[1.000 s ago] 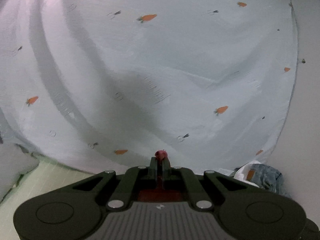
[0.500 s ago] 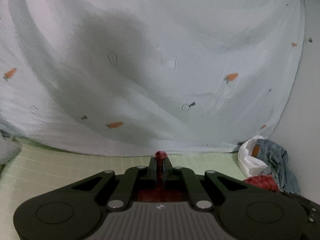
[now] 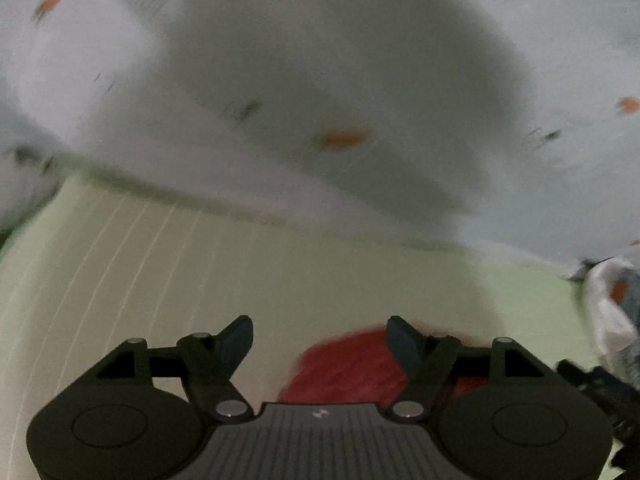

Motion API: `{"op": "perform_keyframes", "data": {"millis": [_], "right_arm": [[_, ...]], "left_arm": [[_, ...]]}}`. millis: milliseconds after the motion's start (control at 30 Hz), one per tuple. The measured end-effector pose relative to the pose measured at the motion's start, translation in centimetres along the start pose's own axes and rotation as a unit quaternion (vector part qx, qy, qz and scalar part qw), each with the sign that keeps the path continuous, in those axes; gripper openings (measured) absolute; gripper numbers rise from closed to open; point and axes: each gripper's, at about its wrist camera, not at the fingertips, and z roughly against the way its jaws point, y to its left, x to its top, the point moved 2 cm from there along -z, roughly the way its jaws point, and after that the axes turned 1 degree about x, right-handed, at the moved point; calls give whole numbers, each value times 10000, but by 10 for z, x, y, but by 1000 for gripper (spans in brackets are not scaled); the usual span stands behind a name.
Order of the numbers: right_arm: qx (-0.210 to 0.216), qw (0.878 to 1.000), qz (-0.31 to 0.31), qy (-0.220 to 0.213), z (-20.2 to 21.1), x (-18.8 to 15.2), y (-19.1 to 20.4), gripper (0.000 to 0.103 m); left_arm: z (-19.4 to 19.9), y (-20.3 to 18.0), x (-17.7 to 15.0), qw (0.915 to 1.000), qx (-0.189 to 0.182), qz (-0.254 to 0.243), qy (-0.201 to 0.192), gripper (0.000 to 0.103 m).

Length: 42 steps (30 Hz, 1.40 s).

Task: Fold clothes
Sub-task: 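Lift the red shorts with both grippers and carry them onto the open sheet, then release the red shorts from both grippers onto the sheet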

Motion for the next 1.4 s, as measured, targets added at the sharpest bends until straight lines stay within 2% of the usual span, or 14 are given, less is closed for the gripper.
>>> {"op": "perform_keyframes", "data": {"millis": [133,400,500,600,633,700,733,767,800,1000,1100,1233,1300,1400], "right_arm": [[-138,9990,-32,421,-11,-26,-9,73],[-389,9912,-119,1258,-22,-73,-33,74],[-379,9878,-315,1479,-20,-87,-42,74],[-374,9858,-359,1596,-16,-96,-44,67],[-303,9855,-386,1624,-15,-98,-45,60],[-219,9853,-456,1629,-14,-100,-47,49],[-210,9855,-467,1620,-13,-99,-48,36],[-204,9858,-422,1611,-14,-96,-47,12],[-226,9868,-376,1559,-13,-94,-48,4],[-621,9909,-391,1126,-4,-79,-62,3],[-621,9917,-406,1047,0,-73,-65,7],[-559,9914,-426,1103,6,-74,-65,50],[-515,9911,-409,1158,8,-78,-65,56],[-290,9882,-656,1355,13,-90,-74,88]], "left_arm": [[-11,26,-33,9981,5,209,575,74],[-10,31,-86,9870,-615,253,1463,72],[-7,31,-99,9840,-719,483,1558,55],[-7,30,-107,9824,-697,597,1625,18],[-6,30,-105,9833,-647,598,1590,7],[-7,31,-100,9856,-538,629,1478,2],[-4,33,-94,9876,-460,647,1355,2],[-2,36,-88,9895,-380,663,1226,2],[1,39,-82,9912,-300,679,1097,2],[25,70,-33,9952,489,850,10,8],[36,76,-24,9934,831,772,-168,33],[48,66,-38,9949,865,508,-84,67],[53,61,-54,9960,789,421,49,75],[58,51,-80,9966,694,365,254,80]]}}
